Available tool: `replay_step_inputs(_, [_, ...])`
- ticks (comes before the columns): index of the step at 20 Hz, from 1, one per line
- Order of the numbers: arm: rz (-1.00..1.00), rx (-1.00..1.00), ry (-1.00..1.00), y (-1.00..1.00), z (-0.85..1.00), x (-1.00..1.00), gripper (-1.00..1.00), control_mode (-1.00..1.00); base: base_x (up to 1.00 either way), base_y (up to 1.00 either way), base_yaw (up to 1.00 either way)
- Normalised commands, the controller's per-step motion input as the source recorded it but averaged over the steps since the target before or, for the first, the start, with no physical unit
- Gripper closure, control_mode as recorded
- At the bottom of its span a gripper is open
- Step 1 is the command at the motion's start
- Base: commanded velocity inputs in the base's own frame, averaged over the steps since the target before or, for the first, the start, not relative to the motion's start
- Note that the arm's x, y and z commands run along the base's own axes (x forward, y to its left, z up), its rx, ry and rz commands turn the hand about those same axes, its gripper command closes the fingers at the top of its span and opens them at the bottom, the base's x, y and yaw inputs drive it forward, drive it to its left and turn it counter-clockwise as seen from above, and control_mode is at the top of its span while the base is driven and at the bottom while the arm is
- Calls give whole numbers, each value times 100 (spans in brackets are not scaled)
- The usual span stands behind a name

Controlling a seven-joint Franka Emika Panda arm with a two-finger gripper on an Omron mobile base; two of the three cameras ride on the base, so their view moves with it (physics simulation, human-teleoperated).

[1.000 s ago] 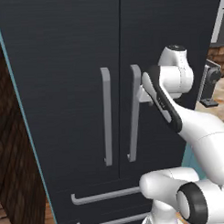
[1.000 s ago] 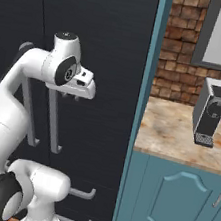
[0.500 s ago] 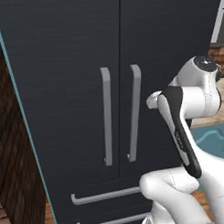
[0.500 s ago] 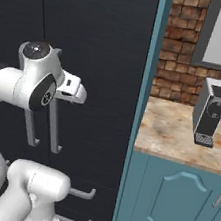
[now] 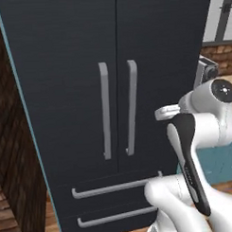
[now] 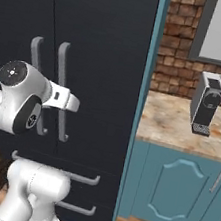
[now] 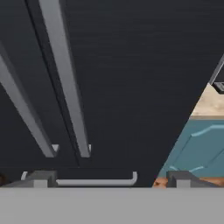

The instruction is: Take the cupcakes from the fridge and place them on the empty tray on the dining counter.

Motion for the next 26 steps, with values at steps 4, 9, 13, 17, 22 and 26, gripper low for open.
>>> replay_step_inputs(4, [0, 0, 0, 0, 0, 0, -100, 100, -69, 44, -2])
replay_step_inputs(9, [0, 0, 0, 0, 0, 0, -100, 100, -1, 58, 0])
replay_step_inputs(13, [0, 0, 0, 0, 0, 0, -100, 100, -59, 0, 0])
replay_step_inputs(17, [0, 0, 0, 2, 0, 7, -100, -100, -11, 9, 0])
replay_step_inputs(22, [0, 0, 6, -20, -12, 90, -100, -100, 0, 0, 0])
replay_step_inputs(26, [0, 0, 2, -5, -29, 100, -100, -100, 0, 0, 0])
